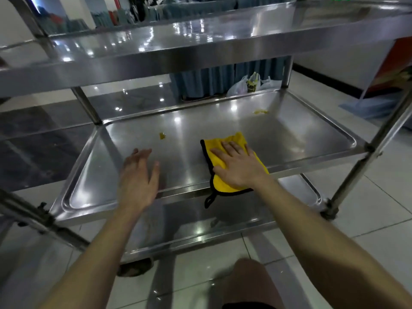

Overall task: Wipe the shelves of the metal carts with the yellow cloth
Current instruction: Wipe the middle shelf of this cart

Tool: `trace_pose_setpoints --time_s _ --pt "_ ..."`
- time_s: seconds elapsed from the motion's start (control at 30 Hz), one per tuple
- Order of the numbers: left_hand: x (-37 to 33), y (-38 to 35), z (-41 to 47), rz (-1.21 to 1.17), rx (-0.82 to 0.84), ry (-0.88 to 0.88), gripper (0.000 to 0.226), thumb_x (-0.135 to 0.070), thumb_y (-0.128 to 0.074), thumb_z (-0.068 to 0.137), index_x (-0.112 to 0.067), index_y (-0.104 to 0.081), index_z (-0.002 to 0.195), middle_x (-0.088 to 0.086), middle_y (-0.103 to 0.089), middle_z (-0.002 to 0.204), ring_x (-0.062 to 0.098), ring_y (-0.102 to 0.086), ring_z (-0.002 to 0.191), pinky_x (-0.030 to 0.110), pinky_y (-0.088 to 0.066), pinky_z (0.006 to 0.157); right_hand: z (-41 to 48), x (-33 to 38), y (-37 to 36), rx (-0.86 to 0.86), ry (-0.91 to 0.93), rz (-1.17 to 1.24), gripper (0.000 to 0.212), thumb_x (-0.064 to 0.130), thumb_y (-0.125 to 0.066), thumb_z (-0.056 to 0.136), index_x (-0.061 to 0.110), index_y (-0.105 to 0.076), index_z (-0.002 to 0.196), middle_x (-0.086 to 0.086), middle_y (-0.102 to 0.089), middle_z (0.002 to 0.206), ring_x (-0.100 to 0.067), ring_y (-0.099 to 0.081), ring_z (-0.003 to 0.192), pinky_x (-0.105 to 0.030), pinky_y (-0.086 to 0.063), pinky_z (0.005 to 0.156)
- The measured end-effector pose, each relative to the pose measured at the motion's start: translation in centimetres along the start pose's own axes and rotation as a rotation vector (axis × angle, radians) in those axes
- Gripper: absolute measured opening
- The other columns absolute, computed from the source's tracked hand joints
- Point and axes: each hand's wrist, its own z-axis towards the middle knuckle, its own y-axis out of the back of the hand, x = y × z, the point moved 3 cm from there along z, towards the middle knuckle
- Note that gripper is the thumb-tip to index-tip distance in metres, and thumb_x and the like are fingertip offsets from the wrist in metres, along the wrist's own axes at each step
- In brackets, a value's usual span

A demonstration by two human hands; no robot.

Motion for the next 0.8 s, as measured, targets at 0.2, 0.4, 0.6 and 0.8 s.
trace_pose_setpoints --time_s 0.2,0.4,0.6,0.8 --pt "9.7 2.6 -1.0 0.262 0.091 0.166 0.085 -0.057 -0.015 0.102 -0.004 -0.037 0.165 0.020 -0.033 0.174 0.036 -0.019 0.166 0.058 -0.012 0.133 0.5 -0.2 -0.1 0.018 -0.053 -0.022 0.073 0.073 -0.023 0.100 0.050 -0.005 0.167 0.009 0.007 0.179 -0.017 0.009 0.165 -0.058 0.000 0.131" --pt "10.0 1.6 -1.1 0.170 0.116 0.184 0.085 -0.058 -0.011 0.104 -0.007 -0.024 0.170 0.016 -0.023 0.179 0.030 -0.010 0.168 0.054 -0.006 0.135 2.7 1.9 -0.7 0.024 -0.219 -0.064 0.077 0.076 -0.016 0.097 0.047 -0.003 0.168 0.004 0.007 0.179 -0.022 0.008 0.165 -0.062 0.002 0.130" --pt "9.4 1.7 -1.2 0.093 0.013 0.121 0.078 -0.052 -0.014 0.108 -0.007 -0.027 0.170 0.016 -0.031 0.176 0.028 -0.017 0.167 0.051 -0.007 0.136 8.5 15.3 -2.7 0.048 -0.109 -0.097 0.077 0.071 -0.019 0.102 0.040 -0.002 0.170 -0.001 0.010 0.179 -0.026 0.011 0.165 -0.066 0.008 0.127" --pt "9.1 4.1 -2.7 -0.461 -0.194 0.053 0.057 -0.037 -0.038 0.112 -0.010 -0.041 0.162 0.008 -0.050 0.161 0.026 -0.046 0.149 0.045 -0.037 0.126 6.2 23.4 -4.9 0.084 0.233 -0.084 0.067 0.068 -0.021 0.104 0.050 -0.003 0.167 0.009 0.009 0.178 -0.015 0.009 0.165 -0.057 0.009 0.130"
